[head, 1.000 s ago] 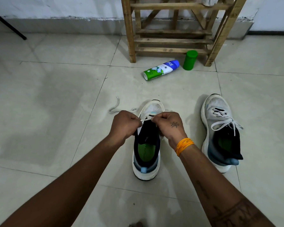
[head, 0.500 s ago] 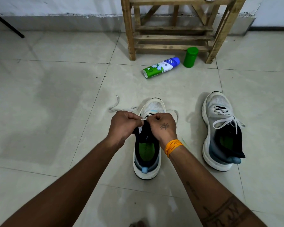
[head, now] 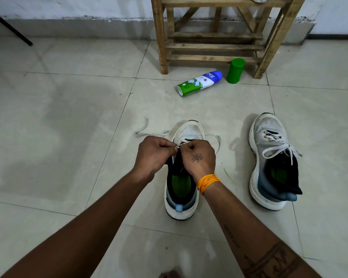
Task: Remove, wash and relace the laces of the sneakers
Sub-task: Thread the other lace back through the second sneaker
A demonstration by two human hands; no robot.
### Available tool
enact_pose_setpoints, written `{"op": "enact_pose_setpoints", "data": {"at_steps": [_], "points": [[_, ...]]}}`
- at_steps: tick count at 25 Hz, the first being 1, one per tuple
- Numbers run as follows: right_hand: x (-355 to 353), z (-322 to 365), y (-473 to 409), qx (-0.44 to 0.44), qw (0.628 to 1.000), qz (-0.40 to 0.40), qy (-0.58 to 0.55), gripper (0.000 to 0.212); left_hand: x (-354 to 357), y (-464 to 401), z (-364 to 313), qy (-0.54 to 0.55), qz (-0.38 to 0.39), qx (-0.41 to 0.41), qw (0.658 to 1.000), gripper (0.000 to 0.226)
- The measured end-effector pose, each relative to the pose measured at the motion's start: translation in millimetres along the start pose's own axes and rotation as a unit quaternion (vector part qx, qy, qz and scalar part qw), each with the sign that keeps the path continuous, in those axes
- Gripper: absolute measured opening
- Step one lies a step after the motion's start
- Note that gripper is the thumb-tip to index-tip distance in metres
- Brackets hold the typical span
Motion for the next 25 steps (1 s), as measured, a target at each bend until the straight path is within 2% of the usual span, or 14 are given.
{"op": "enact_pose_setpoints", "data": {"at_steps": [4, 8, 16, 18, 21, 23, 25], "points": [[4.9, 0.5, 2.0, -0.023, 1.0, -0.007, 0.019, 0.028, 0.6, 1.0, -4.6, -0.018, 0.015, 0.033, 0.999, 0.009], [12.1, -6.4, -3.3, -0.05, 0.999, 0.009, -0.003, 0.016, 6.4, -5.8, 3.7, 0.045, 0.066, -0.018, 0.997, 0.013], [7.1, -3.9, 0.8, -0.1, 0.995, 0.02, -0.009, 0.01, 16.6, -10.6, 13.1, 0.046, 0.115, -0.014, 0.992, 0.004], [-0.4, 3.7, 7.9, -0.122, 0.993, 0.002, -0.001, 0.013, 14.8, -11.9, 15.4, 0.049, 0.092, -0.011, 0.995, 0.012], [-18.6, 12.0, 31.2, -0.206, 0.975, -0.068, 0.05, 0.021, 8.0, -11.5, 22.8, 0.064, 0.052, -0.041, 0.996, 0.016], [-26.5, 12.4, 44.1, -0.248, 0.961, -0.089, 0.078, 0.014, -7.9, -21.1, 36.6, 0.047, 0.015, -0.07, 0.996, 0.015], [-32.7, 5.9, 42.4, -0.235, 0.964, -0.102, 0.067, 0.008, -38.6, -34.3, 63.1, -0.007, -0.047, -0.12, 0.992, 0.012]]}}
Point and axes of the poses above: each hand's wrist, its own y-axis away from the middle knuckle, its own x-axis out of the palm, z = x × y, the point moved 10 cm from there along -y, towards the middle knuckle, and after that the axes turned 10 degrees about -z, right-handed, at the moved point
